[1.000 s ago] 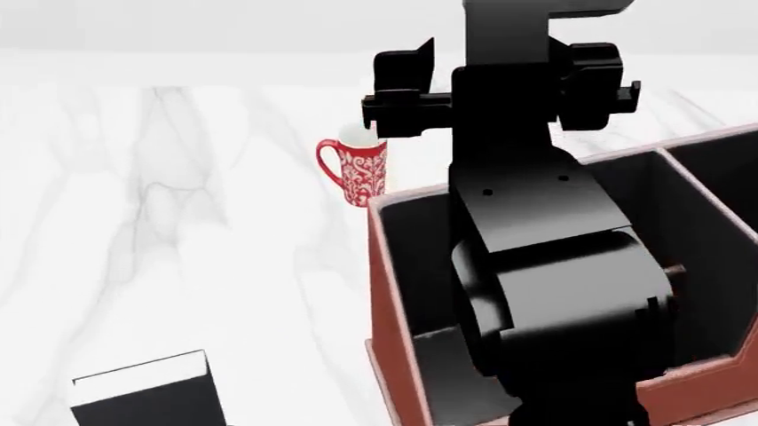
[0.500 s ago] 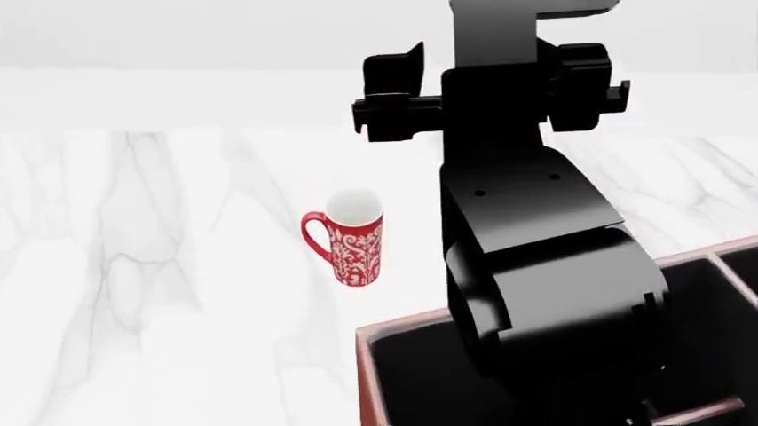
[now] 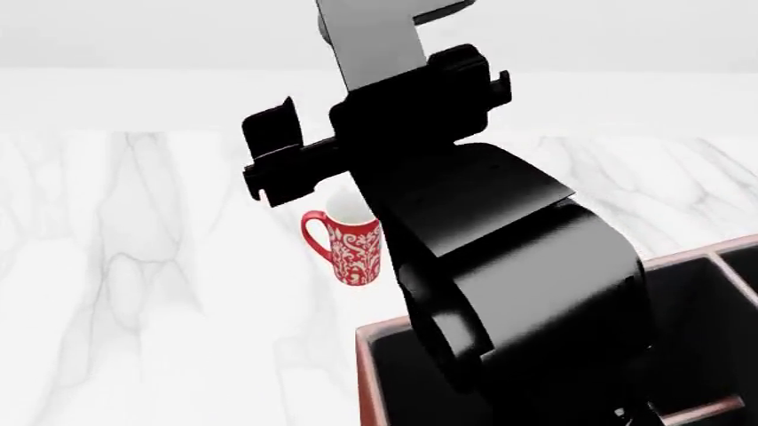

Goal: Pick up the book and place it in the right compartment of the caddy.

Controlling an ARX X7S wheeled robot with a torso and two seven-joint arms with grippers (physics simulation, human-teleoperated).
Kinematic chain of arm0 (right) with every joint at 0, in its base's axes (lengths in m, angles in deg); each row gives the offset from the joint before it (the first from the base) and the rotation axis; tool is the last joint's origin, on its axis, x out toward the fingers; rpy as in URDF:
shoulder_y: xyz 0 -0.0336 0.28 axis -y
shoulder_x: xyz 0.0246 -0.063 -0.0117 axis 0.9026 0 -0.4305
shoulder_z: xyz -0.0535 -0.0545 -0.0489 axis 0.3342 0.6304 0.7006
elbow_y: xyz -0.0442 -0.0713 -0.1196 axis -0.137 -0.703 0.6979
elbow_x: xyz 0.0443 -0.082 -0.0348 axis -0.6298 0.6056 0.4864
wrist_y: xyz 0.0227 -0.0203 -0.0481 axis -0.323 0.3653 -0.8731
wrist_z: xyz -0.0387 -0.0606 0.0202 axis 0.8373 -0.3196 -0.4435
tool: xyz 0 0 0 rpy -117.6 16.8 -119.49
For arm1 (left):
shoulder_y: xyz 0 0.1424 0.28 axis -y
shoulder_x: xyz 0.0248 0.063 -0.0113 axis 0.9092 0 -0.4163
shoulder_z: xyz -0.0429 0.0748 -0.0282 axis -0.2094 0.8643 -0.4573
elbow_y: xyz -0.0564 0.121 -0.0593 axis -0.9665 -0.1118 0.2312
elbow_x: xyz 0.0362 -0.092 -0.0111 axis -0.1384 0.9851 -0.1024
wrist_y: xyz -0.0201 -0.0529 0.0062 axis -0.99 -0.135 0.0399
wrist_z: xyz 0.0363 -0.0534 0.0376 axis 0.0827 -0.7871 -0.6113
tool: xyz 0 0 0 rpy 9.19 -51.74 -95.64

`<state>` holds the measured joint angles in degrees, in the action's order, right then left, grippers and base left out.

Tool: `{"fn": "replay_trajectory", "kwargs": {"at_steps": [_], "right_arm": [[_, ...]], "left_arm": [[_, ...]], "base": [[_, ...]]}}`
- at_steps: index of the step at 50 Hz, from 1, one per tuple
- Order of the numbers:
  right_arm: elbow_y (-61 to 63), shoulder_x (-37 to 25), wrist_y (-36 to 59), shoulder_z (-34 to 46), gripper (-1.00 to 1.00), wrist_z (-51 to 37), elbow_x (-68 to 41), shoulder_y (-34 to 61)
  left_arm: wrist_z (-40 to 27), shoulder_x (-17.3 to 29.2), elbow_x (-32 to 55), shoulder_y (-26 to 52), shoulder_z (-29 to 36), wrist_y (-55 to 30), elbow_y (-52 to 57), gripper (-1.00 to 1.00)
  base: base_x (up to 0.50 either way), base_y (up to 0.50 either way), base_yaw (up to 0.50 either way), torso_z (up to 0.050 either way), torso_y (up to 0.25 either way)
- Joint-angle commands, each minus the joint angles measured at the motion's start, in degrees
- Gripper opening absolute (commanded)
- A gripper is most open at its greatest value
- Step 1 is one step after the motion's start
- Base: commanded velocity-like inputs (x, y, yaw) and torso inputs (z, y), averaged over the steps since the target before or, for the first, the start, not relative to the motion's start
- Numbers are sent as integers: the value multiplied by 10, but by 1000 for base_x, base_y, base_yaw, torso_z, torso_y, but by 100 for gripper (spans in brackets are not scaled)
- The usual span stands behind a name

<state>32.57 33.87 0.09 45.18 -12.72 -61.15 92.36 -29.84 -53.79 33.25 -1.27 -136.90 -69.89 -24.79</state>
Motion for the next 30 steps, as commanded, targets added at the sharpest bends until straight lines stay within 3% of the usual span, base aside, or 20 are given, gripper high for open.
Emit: {"fn": "replay_trajectory", "kwargs": {"at_steps": [1, 4, 11, 20, 30], "right_arm": [[63, 0, 93, 26, 100, 98, -106, 24], [75, 1, 148, 26, 100, 136, -160, 40], [97, -5, 168, 65, 100, 160, -195, 42], [239, -69, 99, 217, 100, 241, -209, 21], [332, -87, 96, 306, 100, 257, -219, 11]], "left_arm": [[0, -1, -2, -2, 6, 7, -6, 100], [-3, 1, 0, -1, 6, 3, -3, 100], [-4, 1, -2, 0, 12, 7, -7, 100], [-6, 4, 4, -3, 7, 5, -4, 100], [-7, 4, 6, -6, 8, 7, -3, 100]], "base": [[0, 0, 0, 0, 0], [0, 0, 0, 0, 0], [0, 0, 0, 0, 0], [0, 0, 0, 0, 0], [0, 0, 0, 0, 0]]}}
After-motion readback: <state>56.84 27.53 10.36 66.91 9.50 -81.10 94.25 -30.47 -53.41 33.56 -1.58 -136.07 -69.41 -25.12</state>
